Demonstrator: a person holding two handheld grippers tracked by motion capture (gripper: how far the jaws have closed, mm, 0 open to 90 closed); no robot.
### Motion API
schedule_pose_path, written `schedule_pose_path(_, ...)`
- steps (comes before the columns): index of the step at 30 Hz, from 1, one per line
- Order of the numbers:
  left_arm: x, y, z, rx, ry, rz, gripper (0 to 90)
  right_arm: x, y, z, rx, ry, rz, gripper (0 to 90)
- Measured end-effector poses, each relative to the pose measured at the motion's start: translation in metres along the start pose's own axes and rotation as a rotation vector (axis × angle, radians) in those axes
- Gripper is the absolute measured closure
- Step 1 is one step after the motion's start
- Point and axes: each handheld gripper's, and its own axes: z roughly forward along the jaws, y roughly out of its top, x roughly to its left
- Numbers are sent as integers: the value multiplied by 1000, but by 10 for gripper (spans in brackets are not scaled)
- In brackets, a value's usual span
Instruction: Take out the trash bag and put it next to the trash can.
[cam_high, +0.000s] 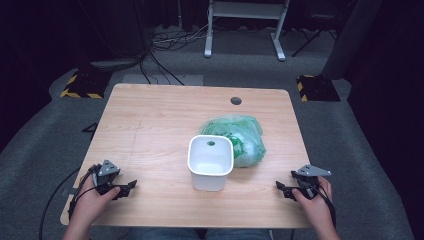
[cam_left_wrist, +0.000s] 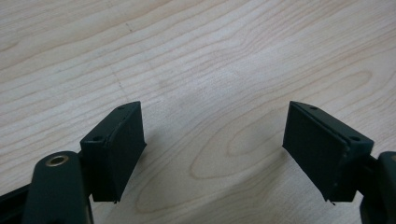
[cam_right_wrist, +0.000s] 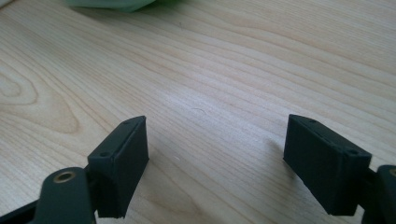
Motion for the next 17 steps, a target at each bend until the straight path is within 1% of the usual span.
schedule_pose_path(2, 0, 0, 1, -3, 5, 16, 180, 1, 0, 1, -4, -6, -1, 201)
schedule_pose_path(4, 0, 0, 2, -7, 2, 16, 175, 1, -2, 2, -16, -10, 2, 184)
schedule_pose_path(6, 1, -2, 4, -31, -5, 12, 153, 1, -2, 2, -14, -10, -1, 176)
schedule_pose_path(7, 1, -2, 4, -31, -5, 12, 140, 1, -2, 2, -14, -10, -1, 176)
schedule_pose_path(8, 2, -3, 6, -51, -9, 15, 140, 1, -2, 2, -13, -8, -4, 168)
schedule_pose_path(9, 1, -2, 7, -51, -4, 14, 113, 2, -2, 2, -14, -5, -10, 165)
schedule_pose_path(17, -1, -1, 9, -42, -3, 14, 80, 2, -3, 1, -16, 1, -13, 165)
